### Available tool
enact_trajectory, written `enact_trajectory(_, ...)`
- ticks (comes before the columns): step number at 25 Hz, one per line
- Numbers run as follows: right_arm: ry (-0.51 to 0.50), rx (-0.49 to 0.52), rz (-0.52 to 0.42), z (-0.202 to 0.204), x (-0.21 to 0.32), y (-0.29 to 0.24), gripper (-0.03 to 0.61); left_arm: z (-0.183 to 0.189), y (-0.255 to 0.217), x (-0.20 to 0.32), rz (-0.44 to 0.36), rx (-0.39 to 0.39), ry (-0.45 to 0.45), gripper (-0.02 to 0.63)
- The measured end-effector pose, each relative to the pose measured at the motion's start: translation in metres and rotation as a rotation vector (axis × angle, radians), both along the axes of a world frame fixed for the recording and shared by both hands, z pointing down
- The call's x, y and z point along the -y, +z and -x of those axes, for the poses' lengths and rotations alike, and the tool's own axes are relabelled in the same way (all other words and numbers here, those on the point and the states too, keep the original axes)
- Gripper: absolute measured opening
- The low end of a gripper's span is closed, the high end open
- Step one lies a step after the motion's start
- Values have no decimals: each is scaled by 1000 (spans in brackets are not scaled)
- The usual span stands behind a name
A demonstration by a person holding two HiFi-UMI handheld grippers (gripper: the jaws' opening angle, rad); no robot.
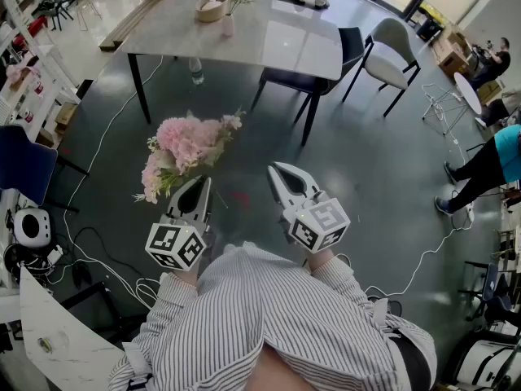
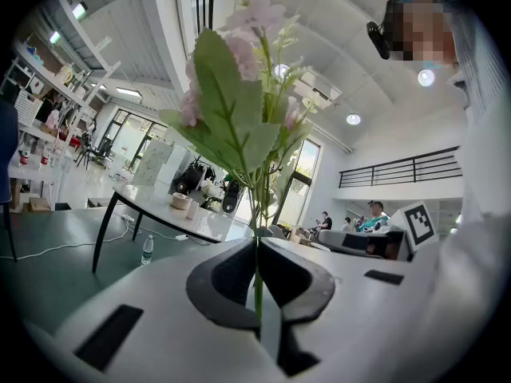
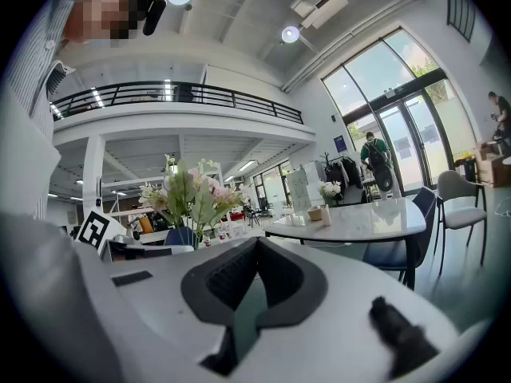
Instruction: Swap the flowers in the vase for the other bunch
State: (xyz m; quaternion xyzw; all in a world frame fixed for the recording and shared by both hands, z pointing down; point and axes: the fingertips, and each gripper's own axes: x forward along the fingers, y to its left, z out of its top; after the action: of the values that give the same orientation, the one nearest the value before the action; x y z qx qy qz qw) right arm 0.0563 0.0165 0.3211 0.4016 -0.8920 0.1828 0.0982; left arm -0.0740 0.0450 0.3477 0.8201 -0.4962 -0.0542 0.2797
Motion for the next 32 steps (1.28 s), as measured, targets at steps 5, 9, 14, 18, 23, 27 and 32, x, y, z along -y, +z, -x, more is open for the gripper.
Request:
enact_trajectory(5,-4,-6,-8,7,10,-3,15,0,1,8,-5,-9,15,20)
enact_trajectory(9,-6,-7,-9,7,13,-2,15,-2,3,10,-1,-8,15,20)
enact_trajectory(14,13,1,-29,15,17,-4,15,4,7,13,4,22,-18,20)
enact_trajectory(18,43,46,-64,11,18,-12,17,3,7,14,3,16,-9,20)
enact_trajectory(23,45,44,-55,18,22,-9,17,1,5,25,2,9,8,20)
enact_trajectory(27,63,33,-12,30,17,16,17,6,16,22,-6,11,44,20)
enact_trajectory(32,82,31,36,31,14,35,17,13,26,25,10,-7,52,20)
